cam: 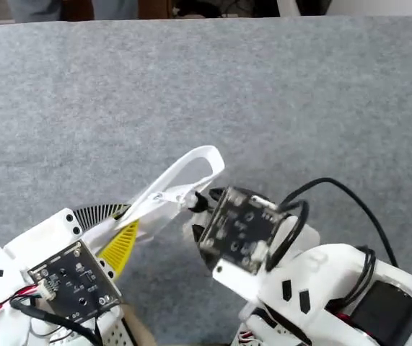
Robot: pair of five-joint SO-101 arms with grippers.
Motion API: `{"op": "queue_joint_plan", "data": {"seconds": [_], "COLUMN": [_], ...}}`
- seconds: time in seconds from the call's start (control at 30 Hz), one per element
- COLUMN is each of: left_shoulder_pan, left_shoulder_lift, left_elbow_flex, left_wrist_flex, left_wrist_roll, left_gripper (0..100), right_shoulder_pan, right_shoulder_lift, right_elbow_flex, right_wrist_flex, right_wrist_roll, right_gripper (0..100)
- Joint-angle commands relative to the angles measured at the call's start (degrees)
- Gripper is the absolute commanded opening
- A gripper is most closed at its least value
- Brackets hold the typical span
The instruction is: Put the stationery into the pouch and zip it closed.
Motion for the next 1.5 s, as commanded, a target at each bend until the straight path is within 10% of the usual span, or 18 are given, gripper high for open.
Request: {"op": "queue_joint_plan", "data": {"seconds": [0.0,1.13,1.47], "left_shoulder_pan": [-2.5,-3.0,-2.1], "left_shoulder_lift": [0.6,0.6,0.6], "left_elbow_flex": [-0.5,-0.9,-0.9], "left_wrist_flex": [-2.5,-2.9,-2.9], "left_wrist_roll": [0.3,0.4,1.8], "left_gripper": [3,3,3], "right_shoulder_pan": [-1.0,-0.7,-0.6], "right_shoulder_lift": [0.4,0.4,0.3], "right_elbow_flex": [1.4,21.1,21.0], "right_wrist_flex": [-1.8,-23.5,-23.6], "right_wrist_roll": [-7.1,-14.6,-10.2], "right_gripper": [16.9,16.6,2.0]}}
